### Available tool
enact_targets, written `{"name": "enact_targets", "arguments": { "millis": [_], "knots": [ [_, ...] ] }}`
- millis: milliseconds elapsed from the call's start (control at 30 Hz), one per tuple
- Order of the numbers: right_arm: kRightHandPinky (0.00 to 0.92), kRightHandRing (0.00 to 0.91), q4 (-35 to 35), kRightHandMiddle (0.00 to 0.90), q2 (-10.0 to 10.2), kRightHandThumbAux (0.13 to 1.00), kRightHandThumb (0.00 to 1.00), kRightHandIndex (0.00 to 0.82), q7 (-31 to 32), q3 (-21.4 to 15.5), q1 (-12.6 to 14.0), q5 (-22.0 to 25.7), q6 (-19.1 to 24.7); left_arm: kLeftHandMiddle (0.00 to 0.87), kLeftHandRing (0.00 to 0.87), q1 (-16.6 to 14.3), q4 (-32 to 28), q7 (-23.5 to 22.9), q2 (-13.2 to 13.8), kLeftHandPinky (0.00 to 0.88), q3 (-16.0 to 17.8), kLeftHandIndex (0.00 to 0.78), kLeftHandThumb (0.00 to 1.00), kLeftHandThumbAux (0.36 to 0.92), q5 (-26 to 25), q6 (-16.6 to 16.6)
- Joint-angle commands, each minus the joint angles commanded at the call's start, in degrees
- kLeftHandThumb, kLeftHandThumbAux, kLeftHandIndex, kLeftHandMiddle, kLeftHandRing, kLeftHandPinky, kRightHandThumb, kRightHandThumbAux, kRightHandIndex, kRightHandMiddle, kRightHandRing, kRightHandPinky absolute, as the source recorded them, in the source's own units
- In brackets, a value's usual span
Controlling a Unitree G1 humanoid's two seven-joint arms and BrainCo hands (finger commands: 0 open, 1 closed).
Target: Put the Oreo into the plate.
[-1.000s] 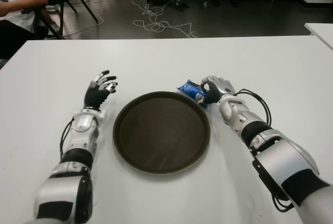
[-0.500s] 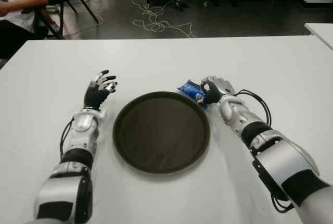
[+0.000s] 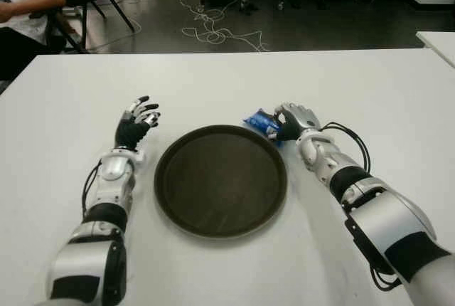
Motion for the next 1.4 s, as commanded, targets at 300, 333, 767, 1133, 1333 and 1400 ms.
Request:
{"name": "enact_targets", "arguments": {
  "millis": [300,333,767,1133,1333,1400],
  "knots": [
    [0.680,0.700,-0.06,0.708,-0.09,0.816,0.344,0.576,1.18,-0.09,-0.38,0.22,0.11,0.268,0.269,0.08,0.10,-0.43,0.11,0.278,0.21,0.166,0.274,0.715,-0.24,-0.26],
    [0.680,0.701,-0.08,0.709,-0.08,0.816,0.344,0.577,1.21,-0.14,-0.40,0.26,0.19,0.268,0.269,0.10,0.12,-0.43,0.13,0.278,0.20,0.166,0.272,0.715,-0.22,-0.29],
    [0.688,0.707,-0.25,0.717,0.13,0.822,0.361,0.590,1.73,-0.62,-0.63,0.71,0.69,0.262,0.262,0.01,0.44,-0.10,0.31,0.279,0.20,0.162,0.279,0.733,-0.05,-0.15],
    [0.687,0.708,-0.23,0.717,0.22,0.822,0.358,0.590,1.08,-0.45,-0.65,0.46,0.86,0.267,0.265,-0.06,0.72,-0.58,0.41,0.291,0.49,0.166,0.299,0.737,-0.37,-0.34],
    [0.679,0.699,-0.22,0.707,0.16,0.735,0.660,0.450,0.64,-0.64,-0.71,0.60,0.41,0.267,0.267,-0.09,0.86,-0.93,0.50,0.289,0.65,0.169,0.312,0.736,-0.53,-0.60],
    [0.680,0.700,-0.23,0.708,0.22,0.729,0.682,0.440,0.39,-0.77,-0.71,0.70,0.35,0.268,0.269,-0.07,0.88,-0.95,0.57,0.286,0.67,0.171,0.310,0.733,-0.52,-0.62]
  ]
}}
